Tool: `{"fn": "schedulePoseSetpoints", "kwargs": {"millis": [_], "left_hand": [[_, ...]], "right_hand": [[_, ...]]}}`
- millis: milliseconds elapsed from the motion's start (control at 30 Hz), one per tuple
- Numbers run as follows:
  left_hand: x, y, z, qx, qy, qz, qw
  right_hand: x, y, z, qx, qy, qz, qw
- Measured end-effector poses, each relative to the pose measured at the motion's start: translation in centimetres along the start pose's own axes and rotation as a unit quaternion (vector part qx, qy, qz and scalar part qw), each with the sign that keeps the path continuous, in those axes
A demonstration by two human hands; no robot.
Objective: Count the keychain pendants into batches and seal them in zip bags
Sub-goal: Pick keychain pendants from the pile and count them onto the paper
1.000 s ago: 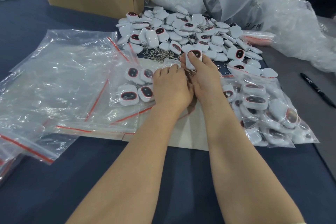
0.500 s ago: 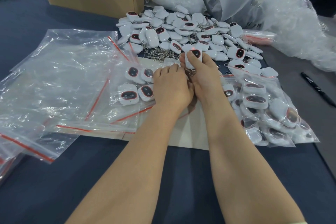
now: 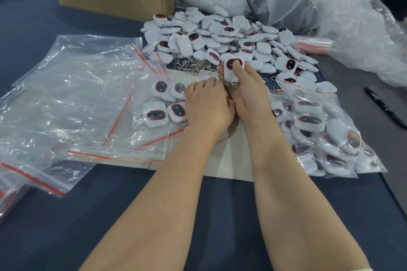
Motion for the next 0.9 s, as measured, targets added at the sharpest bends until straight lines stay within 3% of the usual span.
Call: {"fn": "schedulePoseSetpoints", "kwargs": {"millis": [367, 700, 900], "left_hand": [[0.0, -0.12, 0.02, 0.002, 0.002, -0.001, 1.0], [0.15, -0.02, -0.02, 0.002, 0.001, -0.001, 1.0], [0.17, 0.01, -0.02, 0.001, -0.002, 0.0, 1.0]], "right_hand": [[-0.24, -0.06, -0.25, 0.011, -0.002, -0.081, 0.997], [-0.29, -0.08, -0.29, -0.018, -0.013, 0.0, 1.0], [0.13, -0.04, -0.04, 0.0, 0.003, -0.018, 1.0]]}}
Point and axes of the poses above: each hand's wrist, its own z-axis towards the middle knuckle, its own x-axis out of the back of the hand, y = z × x, the point moved 5 cm from there along z, towards the middle knuckle, and after that the axes turned 4 degrees about -x, right-handed, at the moved point
